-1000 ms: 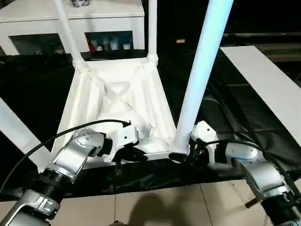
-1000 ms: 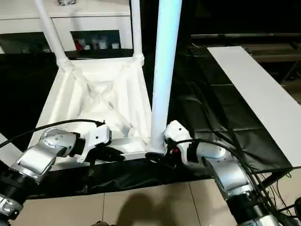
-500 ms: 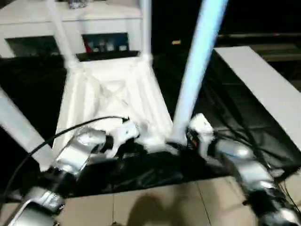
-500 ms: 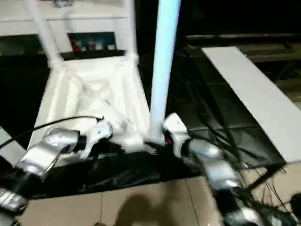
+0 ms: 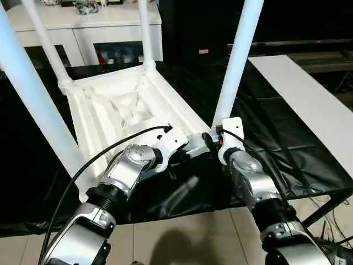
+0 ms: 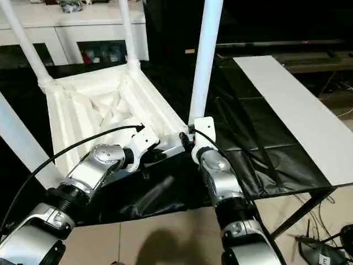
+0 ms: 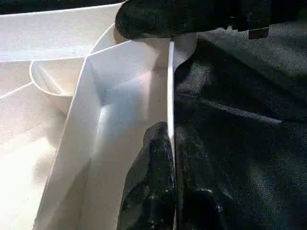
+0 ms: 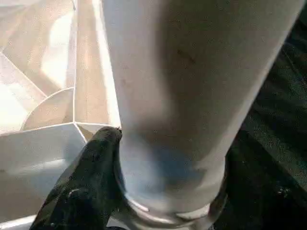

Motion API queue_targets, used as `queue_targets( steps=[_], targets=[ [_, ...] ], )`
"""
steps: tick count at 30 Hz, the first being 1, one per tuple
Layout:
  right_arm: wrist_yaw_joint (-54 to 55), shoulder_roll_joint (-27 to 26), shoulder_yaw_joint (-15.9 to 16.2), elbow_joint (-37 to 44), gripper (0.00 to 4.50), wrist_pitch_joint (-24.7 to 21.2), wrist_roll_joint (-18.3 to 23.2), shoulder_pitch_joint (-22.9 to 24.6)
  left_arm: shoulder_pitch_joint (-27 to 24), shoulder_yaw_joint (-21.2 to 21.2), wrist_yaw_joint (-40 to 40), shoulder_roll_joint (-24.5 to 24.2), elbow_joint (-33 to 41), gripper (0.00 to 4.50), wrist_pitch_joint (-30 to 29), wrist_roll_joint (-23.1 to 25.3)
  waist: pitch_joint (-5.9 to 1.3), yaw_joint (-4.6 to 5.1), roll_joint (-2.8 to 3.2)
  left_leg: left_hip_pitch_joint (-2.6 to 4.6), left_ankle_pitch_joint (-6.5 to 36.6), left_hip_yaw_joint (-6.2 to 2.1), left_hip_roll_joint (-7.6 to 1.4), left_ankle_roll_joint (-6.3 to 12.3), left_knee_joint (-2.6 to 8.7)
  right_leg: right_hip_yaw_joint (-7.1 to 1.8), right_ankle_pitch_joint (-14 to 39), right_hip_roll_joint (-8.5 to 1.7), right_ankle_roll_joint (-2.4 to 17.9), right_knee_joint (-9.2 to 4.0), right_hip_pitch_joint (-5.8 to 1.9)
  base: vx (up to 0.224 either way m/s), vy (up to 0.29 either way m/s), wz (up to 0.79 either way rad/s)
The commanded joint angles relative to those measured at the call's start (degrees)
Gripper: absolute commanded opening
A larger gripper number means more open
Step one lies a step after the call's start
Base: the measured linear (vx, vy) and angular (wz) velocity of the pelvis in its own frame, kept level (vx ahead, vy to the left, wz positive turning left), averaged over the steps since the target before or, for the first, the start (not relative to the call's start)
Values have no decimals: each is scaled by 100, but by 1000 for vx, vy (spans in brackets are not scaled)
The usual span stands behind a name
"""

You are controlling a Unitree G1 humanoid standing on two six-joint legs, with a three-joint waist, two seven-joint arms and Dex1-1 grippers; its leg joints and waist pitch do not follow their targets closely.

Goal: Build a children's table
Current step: Rotate leg to tighten

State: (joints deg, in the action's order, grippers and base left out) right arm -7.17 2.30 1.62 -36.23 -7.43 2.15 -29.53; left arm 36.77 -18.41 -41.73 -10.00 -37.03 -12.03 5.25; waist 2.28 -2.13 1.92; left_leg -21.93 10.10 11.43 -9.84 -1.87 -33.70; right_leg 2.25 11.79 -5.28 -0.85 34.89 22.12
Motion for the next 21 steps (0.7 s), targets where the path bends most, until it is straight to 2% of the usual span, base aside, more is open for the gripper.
queue_targets(
  steps=[1,2,3,5,6,7,8,9,10,11,14,15,17,19,21],
  targets=[
    [-596,-73,352,586,343,233,93,117,-8,181,304,-83,-39,0,188,15,-290,-3,-87,138,1900,-159,-290,-46,457,-225,1644,-303,1000,-542,-75,0,0,0],
    [-672,60,353,800,350,231,87,221,-63,151,195,-173,63,0,216,33,-291,-8,-62,108,1820,-172,-289,-15,463,-219,1584,-310,1006,-526,-108,0,0,0],
    [-813,174,344,979,362,176,137,299,-122,107,64,-266,175,0,232,46,-304,-1,-62,53,1635,-178,-290,47,466,-202,1390,-299,980,-499,-157,0,0,0],
    [-993,455,335,1269,374,23,136,408,-257,62,-223,-432,416,0,277,7,-318,25,-71,10,1395,-188,-291,130,455,-179,1185,-300,1019,-463,-194,0,0,0],
    [-1260,664,351,1442,382,-88,192,486,-335,34,-383,-544,536,0,327,-3,-333,25,-69,11,1317,-186,-295,152,442,-179,1092,-299,1039,-450,-193,0,0,0],
    [-1446,786,351,1532,382,-135,216,533,-377,20,-472,-610,588,0,375,-1,-335,3,-66,45,1258,-169,-305,213,420,-188,930,-292,1109,-450,-165,0,0,0],
    [-1446,786,351,1532,382,-135,216,533,-377,20,-472,-610,588,0,375,-1,-329,4,-67,55,1251,-157,-304,249,413,-194,873,-284,1158,-453,-153,0,0,0],
    [-1718,985,372,1654,382,-189,243,613,-451,16,-651,-711,667,0,377,-45,-333,4,-44,36,1157,-157,-293,271,408,-188,733,-279,1234,-423,-171,0,0,0],
    [-2082,1197,398,1802,382,-262,322,718,-547,-14,-911,-838,771,0,442,-110,-341,-14,-44,56,1119,-146,-296,315,392,-187,559,-268,1301,-414,-167,0,0,0],
    [-2397,1383,432,1923,382,-253,376,812,-644,-45,-1194,-949,877,0,520,-201,-335,-15,-53,34,1075,-147,-303,369,388,-189,378,-274,1360,-396,-186,0,0,0],
    [-3175,1927,588,2287,382,-99,415,1112,-954,-232,-2060,-1348,1369,0,399,-470,-347,-25,-46,45,884,-131,-314,527,360,-185,-74,-265,1491,-339,-184,0,0,0],
    [-3428,2081,645,2417,382,-164,493,1194,-1031,-267,-2281,-1446,1527,0,270,-548,-346,-29,-59,53,887,-135,-324,548,361,-182,-83,-274,1509,-339,-191,0,0,0],
    [-3760,2243,709,2589,382,-301,655,1287,-1118,-309,-2568,-1556,1720,0,141,-656,-327,-30,-46,66,948,-125,-332,580,369,-183,11,-278,1593,-342,-180,0,0,0],
    [-4032,2314,794,2659,382,-291,723,1334,-1168,-364,-2779,-1626,1873,0,-5,-750,-307,-20,-40,78,1193,-124,-332,470,385,-185,435,-282,1582,-379,-166,0,0,0],
    [-4285,2361,923,2679,382,-211,710,1361,-1187,-405,-2881,-1654,1952,0,-77,-776,-290,-22,-74,82,1358,-132,-343,369,405,-192,780,-287,1517,-406,-166,0,0,0]
  ],
)
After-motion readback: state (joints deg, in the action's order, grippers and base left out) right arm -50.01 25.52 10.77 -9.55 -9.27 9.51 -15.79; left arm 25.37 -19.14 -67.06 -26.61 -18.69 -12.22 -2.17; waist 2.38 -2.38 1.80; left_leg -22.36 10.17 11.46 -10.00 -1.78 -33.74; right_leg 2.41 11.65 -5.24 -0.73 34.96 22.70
